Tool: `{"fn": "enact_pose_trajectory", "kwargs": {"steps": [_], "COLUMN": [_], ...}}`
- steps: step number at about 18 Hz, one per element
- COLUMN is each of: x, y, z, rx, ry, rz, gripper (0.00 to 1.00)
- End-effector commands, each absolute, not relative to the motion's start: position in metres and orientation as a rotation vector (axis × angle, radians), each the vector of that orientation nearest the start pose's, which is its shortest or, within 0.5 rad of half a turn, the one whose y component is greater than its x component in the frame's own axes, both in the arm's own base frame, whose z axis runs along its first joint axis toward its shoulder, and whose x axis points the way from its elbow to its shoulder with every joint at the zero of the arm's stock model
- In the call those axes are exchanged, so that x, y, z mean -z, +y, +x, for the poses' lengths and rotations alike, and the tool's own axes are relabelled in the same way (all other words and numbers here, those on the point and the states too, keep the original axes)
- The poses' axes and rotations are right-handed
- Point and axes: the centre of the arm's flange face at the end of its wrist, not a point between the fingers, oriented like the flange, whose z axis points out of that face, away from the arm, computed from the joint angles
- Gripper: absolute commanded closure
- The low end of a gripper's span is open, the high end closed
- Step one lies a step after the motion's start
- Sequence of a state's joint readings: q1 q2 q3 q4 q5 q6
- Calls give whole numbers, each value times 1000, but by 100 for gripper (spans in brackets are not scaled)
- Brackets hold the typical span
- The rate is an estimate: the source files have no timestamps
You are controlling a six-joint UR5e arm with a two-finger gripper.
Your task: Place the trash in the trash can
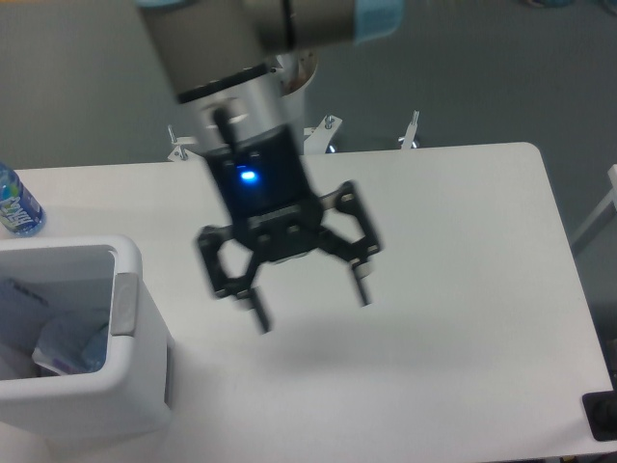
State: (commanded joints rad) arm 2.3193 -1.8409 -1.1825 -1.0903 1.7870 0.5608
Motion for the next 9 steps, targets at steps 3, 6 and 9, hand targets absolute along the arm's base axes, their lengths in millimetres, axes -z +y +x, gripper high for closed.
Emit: {"fn": "enact_pose_trajectory", "kwargs": {"steps": [3,6,9], "x": [-585,-580,-575], "y": [519,497,492], "z": [-348,-341,-345], "rx": [-767,-759,-748], "ry": [-191,-104,-101], "rz": [-2786,-2837,-2858], "gripper": [0,0,0]}}
